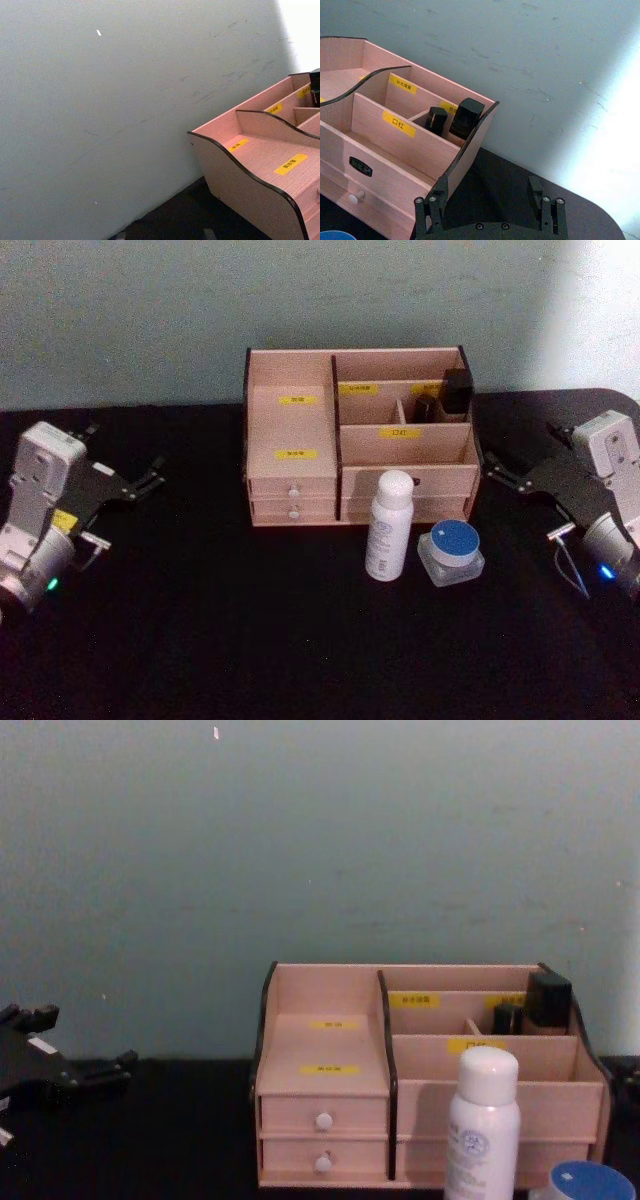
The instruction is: Pick up the facial cleanser and watermelon frost from the table and place them into the tiered storage box.
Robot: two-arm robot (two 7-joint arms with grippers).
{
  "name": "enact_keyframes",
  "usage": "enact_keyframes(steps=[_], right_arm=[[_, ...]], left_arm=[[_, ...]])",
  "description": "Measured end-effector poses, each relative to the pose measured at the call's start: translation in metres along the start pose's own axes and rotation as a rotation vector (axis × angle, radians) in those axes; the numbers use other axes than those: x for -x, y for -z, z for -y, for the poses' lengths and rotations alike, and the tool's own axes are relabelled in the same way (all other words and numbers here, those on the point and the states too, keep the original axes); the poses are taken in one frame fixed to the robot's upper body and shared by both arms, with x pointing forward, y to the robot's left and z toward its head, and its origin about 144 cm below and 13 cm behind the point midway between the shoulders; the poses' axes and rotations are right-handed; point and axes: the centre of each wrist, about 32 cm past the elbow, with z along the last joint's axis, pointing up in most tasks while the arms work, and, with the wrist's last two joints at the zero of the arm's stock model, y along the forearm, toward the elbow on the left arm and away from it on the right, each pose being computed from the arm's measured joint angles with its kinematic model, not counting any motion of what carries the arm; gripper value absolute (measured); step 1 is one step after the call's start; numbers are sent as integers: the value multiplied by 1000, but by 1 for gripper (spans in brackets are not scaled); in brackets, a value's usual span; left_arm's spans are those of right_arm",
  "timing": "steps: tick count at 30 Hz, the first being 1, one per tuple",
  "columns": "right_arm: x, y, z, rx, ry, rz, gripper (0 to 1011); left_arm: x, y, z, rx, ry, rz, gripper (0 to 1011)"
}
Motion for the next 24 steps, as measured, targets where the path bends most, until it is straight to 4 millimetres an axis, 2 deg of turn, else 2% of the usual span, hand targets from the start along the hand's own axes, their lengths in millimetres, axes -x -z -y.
enact_keyframes(steps=[24], right_arm=[[0, 0, 0, -1, 0, 0, 1003]], left_arm=[[0, 0, 0, 0, 0, 0, 1001]])
